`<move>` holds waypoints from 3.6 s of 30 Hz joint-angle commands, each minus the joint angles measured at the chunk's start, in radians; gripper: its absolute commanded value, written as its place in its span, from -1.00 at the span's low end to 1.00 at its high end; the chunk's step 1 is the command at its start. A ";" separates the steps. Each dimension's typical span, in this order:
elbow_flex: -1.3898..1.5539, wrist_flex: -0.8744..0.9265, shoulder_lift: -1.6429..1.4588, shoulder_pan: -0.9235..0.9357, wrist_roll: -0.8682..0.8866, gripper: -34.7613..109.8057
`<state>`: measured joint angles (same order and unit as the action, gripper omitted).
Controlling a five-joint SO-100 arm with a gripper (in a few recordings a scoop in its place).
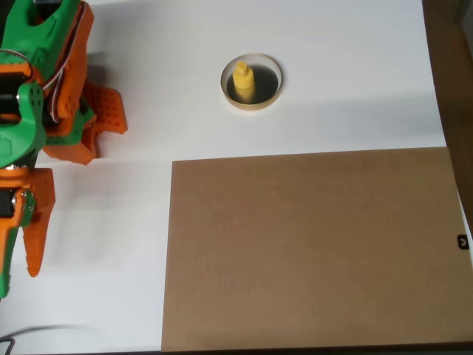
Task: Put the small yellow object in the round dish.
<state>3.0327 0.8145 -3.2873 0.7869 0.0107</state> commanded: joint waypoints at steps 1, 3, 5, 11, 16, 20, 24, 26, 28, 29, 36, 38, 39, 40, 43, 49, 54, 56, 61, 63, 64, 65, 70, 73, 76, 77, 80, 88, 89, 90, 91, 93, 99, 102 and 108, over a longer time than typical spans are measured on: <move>-0.005 0.014 -0.040 0.009 -0.002 -0.35; -0.002 0.002 -0.040 0.011 -0.012 -0.38; 0.002 -0.005 -0.040 0.011 -0.015 -0.40; 0.020 -0.029 -0.040 0.009 -0.005 -0.43; 0.021 -0.031 -0.040 0.020 -0.003 -0.52; 0.021 -0.031 -0.040 0.011 -0.014 -0.52; 0.021 -0.031 -0.040 -0.002 -0.029 -0.52; 0.021 -0.031 -0.040 -0.005 -0.032 -0.52; 0.021 -0.031 -0.040 -0.005 -0.031 -0.52; 0.021 -0.031 -0.040 -0.005 -0.031 -0.52; 0.021 -0.031 -0.040 -0.005 -0.031 -0.52; 0.021 -0.031 -0.040 -0.003 -0.031 -0.52; 0.021 -0.031 -0.040 -0.003 -0.031 -0.52; 0.021 -0.031 -0.040 -0.003 -0.031 -0.52; 0.021 -0.031 -0.040 -0.003 -0.031 -0.52; 0.021 -0.031 -0.040 -0.003 -0.031 -0.52; 0.021 -0.031 -0.040 -0.003 -0.031 -0.52; 0.021 -0.031 -0.040 -0.003 -0.031 -0.52; 0.021 -0.031 -0.040 -0.003 -0.031 -0.52; 0.021 -0.031 -0.040 -0.003 -0.031 -0.52; 0.021 -0.031 -0.040 -0.003 -0.031 -0.52; 0.021 -0.031 -0.040 -0.003 -0.031 -0.52; 0.021 -0.031 -0.040 -0.003 -0.031 -0.52; 0.021 -0.031 -0.040 -0.003 -0.031 -0.52; 0.021 -0.031 -0.040 -0.003 -0.031 -0.52; 0.021 -0.031 -0.040 -0.003 -0.031 -0.52; 0.021 -0.031 -0.040 -0.003 -0.031 -0.52; 0.021 -0.031 -0.040 -0.003 -0.031 -0.52; 0.021 -0.031 -0.040 -0.003 -0.031 -0.52; 0.021 -0.031 -0.040 -0.003 -0.031 -0.52; 0.021 -0.031 -0.040 -0.003 -0.031 -0.52; 0.021 -0.031 -0.040 -0.003 -0.031 -0.52; 0.021 -0.031 -0.040 -0.003 -0.031 -0.52; 0.021 -0.031 -0.040 -0.003 -0.031 -0.52; 0.021 -0.031 -0.040 -0.003 -0.031 -0.52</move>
<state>3.0496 0.7869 -3.2889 0.7716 -0.0153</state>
